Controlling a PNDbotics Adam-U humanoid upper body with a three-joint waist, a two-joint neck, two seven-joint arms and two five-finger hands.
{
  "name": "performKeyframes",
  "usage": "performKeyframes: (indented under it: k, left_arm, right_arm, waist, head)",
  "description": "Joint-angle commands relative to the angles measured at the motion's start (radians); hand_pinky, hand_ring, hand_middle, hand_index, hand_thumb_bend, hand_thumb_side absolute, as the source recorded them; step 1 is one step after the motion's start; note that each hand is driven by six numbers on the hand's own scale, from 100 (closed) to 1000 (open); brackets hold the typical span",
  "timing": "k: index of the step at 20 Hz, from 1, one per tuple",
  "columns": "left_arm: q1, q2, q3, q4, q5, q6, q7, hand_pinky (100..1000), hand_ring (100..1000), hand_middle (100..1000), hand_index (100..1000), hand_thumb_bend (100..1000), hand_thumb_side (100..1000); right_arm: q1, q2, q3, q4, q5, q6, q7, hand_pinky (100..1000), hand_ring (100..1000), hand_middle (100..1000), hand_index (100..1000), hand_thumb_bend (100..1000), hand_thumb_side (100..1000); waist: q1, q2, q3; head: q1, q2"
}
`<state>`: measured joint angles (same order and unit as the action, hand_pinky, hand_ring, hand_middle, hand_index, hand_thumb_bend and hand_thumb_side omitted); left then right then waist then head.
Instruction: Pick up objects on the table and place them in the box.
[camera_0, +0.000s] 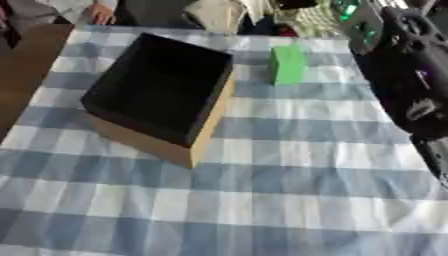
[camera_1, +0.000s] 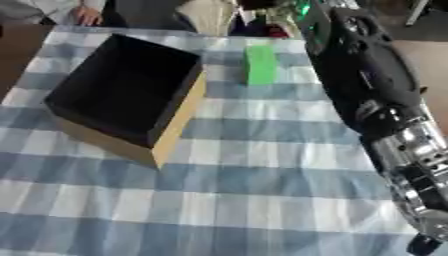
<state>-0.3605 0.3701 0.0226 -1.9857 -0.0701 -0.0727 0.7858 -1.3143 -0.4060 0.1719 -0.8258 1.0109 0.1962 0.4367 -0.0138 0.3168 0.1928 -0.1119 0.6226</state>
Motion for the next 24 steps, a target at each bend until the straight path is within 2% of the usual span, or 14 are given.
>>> performKeyframes:
  k: [1,5,7,8,9,10,11,12,14,17,20,24]
  left_arm:
    - [-0.011,0.021,0.001,-0.014,0.002,-0.001,-0.004,615,702,576,718,263,400]
    - [-0.011,0.020,0.000,-0.014,0.003,0.000,-0.005,615,703,576,718,263,400]
    - [-0.011,0.020,0.000,-0.014,0.003,0.000,-0.006,615,703,576,718,262,401]
    - [-0.011,0.019,-0.001,-0.014,0.003,0.000,-0.006,615,703,576,718,262,401]
    - [-0.011,0.020,-0.001,-0.014,0.004,0.001,-0.007,615,704,576,718,261,401]
    - [-0.011,0.020,-0.001,-0.014,0.004,0.001,-0.007,615,704,576,718,259,400]
    - [-0.011,0.020,-0.001,-0.014,0.004,0.001,-0.007,615,704,576,718,259,400]
    - [-0.011,0.020,-0.001,-0.014,0.004,0.001,-0.007,615,704,576,717,257,400]
    - [-0.011,0.020,-0.001,-0.014,0.004,0.001,-0.008,615,704,576,717,255,399]
    - [-0.011,0.021,-0.001,-0.014,0.004,0.001,-0.010,615,704,576,717,252,397]
    - [-0.011,0.022,-0.001,-0.014,0.004,0.002,-0.010,615,705,576,717,250,395]
    - [-0.011,0.022,0.000,-0.014,0.002,0.004,-0.012,615,705,576,717,246,392]
  right_arm:
    - [-0.017,-0.007,0.006,-0.010,0.003,-0.010,0.019,958,994,934,960,100,773]
    - [-0.020,-0.006,0.006,-0.023,-0.031,-0.034,0.056,961,999,938,1000,100,685]
    - [-0.023,-0.007,0.002,-0.028,-0.064,-0.046,0.088,966,1000,948,1000,100,579]
    - [-0.025,-0.008,-0.001,-0.028,-0.085,-0.051,0.115,972,1000,956,1000,100,472]
    - [-0.027,-0.010,-0.003,-0.028,-0.104,-0.054,0.148,974,1000,956,1000,100,432]
    - [-0.030,-0.012,-0.004,-0.031,-0.116,-0.054,0.178,980,1000,947,1000,100,331]
    - [-0.032,-0.015,-0.004,-0.036,-0.121,-0.052,0.206,981,1000,945,1000,100,318]
    - [-0.034,-0.017,-0.004,-0.042,-0.120,-0.049,0.231,990,1000,941,1000,100,266]
    - [-0.036,-0.020,-0.002,-0.048,-0.100,-0.039,0.283,1000,1000,944,1000,118,223]
    - [-0.040,-0.025,-0.003,-0.056,-0.024,-0.023,0.357,1000,1000,955,1000,197,168]
    - [-0.041,-0.027,-0.005,-0.062,0.057,-0.020,0.417,1000,1000,957,1000,294,186]
    - [-0.039,-0.026,-0.005,-0.059,0.124,-0.023,0.466,1000,1000,959,1000,362,200]
  waist:
    - [0.006,-0.024,0.003]
    - [0.006,-0.023,0.003]
    - [0.006,-0.022,0.002]
    - [0.006,-0.022,0.003]
    - [0.006,-0.022,0.003]
    - [0.006,-0.022,0.003]
    - [0.006,-0.022,0.003]
    - [0.006,-0.022,0.003]
    - [0.006,-0.023,0.003]
    - [0.006,-0.024,0.002]
    - [0.005,-0.025,0.001]
    - [0.004,-0.025,0.001]
  head:
    - [-0.001,0.001]
    - [-0.002,0.001]
    - [-0.003,0.001]
    - [-0.003,0.000]
    - [-0.003,0.000]
    - [-0.003,0.000]
    - [-0.003,0.000]
    - [-0.003,-0.001]
    - [-0.004,-0.001]
    - [-0.004,-0.001]
    - [-0.002,-0.002]
    - [-0.001,-0.001]
